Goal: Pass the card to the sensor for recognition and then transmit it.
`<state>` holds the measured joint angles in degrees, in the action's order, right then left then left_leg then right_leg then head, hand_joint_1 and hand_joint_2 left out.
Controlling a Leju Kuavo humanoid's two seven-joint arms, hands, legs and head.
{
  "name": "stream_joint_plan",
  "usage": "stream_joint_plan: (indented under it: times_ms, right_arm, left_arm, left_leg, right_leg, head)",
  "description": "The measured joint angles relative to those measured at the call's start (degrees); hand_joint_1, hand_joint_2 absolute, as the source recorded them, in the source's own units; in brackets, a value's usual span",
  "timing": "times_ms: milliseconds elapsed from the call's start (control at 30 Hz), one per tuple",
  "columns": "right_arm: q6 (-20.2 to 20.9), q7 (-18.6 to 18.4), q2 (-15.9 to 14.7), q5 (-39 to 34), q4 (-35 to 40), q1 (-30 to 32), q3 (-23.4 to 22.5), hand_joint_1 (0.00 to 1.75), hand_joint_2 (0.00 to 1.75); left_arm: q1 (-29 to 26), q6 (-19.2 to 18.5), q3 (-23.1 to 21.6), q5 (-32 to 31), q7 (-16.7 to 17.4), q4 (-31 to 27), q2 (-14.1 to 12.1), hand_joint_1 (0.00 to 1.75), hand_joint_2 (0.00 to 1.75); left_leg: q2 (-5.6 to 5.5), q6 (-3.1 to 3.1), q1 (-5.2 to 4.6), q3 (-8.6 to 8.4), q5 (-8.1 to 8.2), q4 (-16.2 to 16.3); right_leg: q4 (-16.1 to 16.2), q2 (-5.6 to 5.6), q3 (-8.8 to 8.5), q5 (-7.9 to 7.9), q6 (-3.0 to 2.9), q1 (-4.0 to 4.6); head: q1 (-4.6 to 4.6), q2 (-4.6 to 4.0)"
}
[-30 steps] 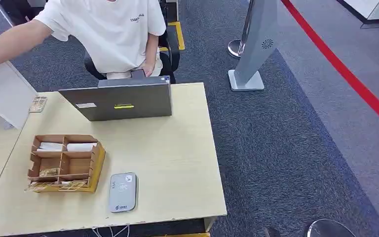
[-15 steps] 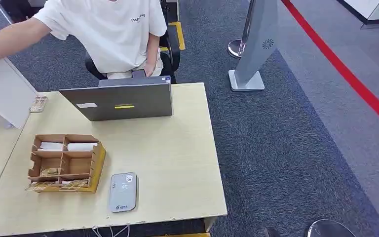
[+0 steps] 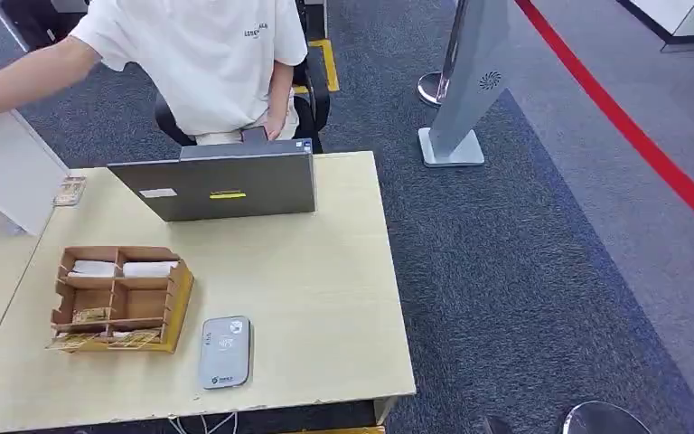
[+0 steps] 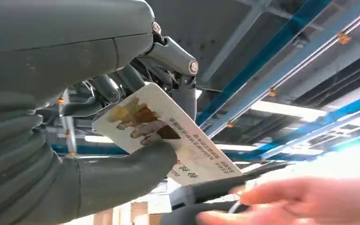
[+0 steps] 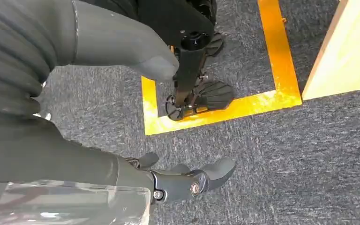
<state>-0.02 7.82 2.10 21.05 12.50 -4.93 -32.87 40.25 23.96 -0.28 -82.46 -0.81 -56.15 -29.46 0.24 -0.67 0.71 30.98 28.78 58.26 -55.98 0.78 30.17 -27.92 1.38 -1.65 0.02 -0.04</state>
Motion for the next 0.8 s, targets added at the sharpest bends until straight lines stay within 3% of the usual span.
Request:
stream_joint_plan:
  times_ms: [200, 367, 600, 800]
  right_arm:
    - [0.0, 0.5, 0.0, 0.4, -0.1, 0.2, -1.0, 0.0, 1.75]
    - [0.3, 1.1, 0.2, 0.5, -0.2, 0.4, -1.8, 0.0, 1.75]
    - [0.6, 1.4, 0.6, 0.8, -0.3, 0.9, -2.8, 0.0, 1.75]
    - [0.7, 1.6, 0.7, 1.0, -0.5, 1.1, -3.7, 0.0, 1.75]
  left_arm:
    - [-10.2, 0.6, -3.2, -0.2, -2.8, -13.4, 4.2, 1.75, 1.75]
    - [-17.6, 0.3, -12.6, -2.3, -0.7, -27.5, 9.3, 1.75, 1.75]
    - [-19.4, -0.9, -26.8, -2.3, 0.9, -38.5, 14.0, 1.75, 1.75]
    - [-19.3, -2.4, -32.5, -1.5, 1.3, -41.5, 14.9, 1.75, 1.75]
  left_leg:
    - [0.01, -0.01, -0.08, 0.01, 0.01, 0.0]
    - [-0.04, -0.03, -0.12, 0.07, 0.03, 0.1]
    - [-0.06, -0.03, -0.1, 0.08, 0.03, 0.1]
    - [-0.07, -0.01, -0.07, 0.07, 0.01, 0.1]
  right_leg:
    - [0.0, 0.0, 0.04, 0.01, -0.01, -0.06]
    - [0.1, -0.06, 0.05, 0.01, 0.0, -0.09]
    - [0.1, -0.11, 0.06, 0.03, 0.02, -0.08]
    - [0.0, -0.11, 0.08, 0.02, 0.01, -0.04]
  head:
    - [0.0, 0.0]
    - [0.0, 0.0]
    - [-0.02, 0.0]
    - [-0.02, 0.0]
